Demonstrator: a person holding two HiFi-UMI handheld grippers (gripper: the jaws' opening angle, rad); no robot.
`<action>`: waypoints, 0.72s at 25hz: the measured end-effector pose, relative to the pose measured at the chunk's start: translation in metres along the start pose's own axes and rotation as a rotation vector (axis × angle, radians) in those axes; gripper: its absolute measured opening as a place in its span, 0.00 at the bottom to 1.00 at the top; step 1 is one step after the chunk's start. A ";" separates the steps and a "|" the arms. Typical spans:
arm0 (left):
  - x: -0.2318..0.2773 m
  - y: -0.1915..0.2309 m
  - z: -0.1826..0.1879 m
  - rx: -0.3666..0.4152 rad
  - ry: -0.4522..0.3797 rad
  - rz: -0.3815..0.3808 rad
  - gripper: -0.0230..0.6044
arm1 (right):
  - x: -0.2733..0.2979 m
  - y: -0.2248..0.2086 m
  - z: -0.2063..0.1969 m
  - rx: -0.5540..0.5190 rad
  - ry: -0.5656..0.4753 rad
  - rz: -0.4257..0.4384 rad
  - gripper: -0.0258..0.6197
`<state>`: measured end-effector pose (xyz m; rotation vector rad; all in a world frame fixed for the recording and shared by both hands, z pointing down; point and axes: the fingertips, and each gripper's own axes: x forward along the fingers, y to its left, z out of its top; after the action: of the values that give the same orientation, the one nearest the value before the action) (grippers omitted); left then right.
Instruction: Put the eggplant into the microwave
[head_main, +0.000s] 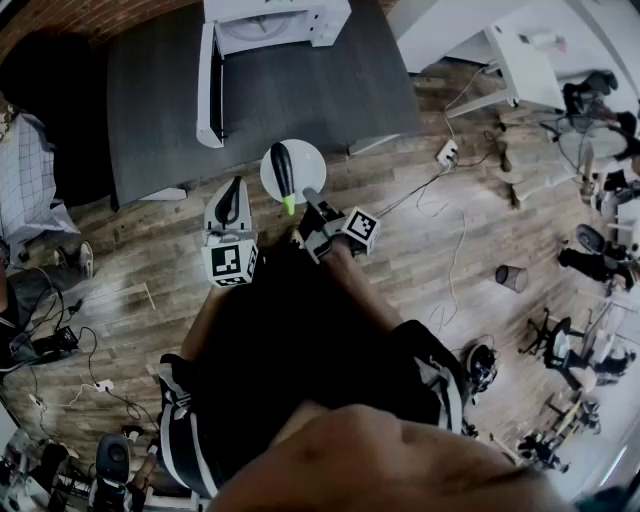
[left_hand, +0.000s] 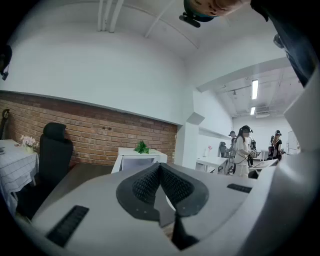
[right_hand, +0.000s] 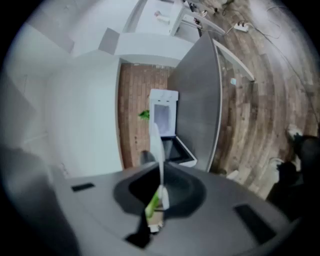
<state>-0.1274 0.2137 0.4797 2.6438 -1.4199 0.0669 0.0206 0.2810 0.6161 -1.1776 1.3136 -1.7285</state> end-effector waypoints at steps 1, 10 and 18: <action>0.001 0.000 0.000 0.008 -0.001 -0.001 0.09 | 0.001 -0.001 0.001 -0.002 0.000 0.000 0.10; 0.001 -0.001 -0.002 0.008 0.000 -0.002 0.09 | 0.001 -0.001 0.003 -0.006 0.002 0.010 0.10; 0.007 -0.010 0.000 0.009 -0.008 0.007 0.09 | -0.004 -0.001 0.014 -0.010 0.009 0.010 0.10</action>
<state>-0.1154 0.2135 0.4795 2.6496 -1.4342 0.0636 0.0351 0.2798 0.6169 -1.1678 1.3330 -1.7236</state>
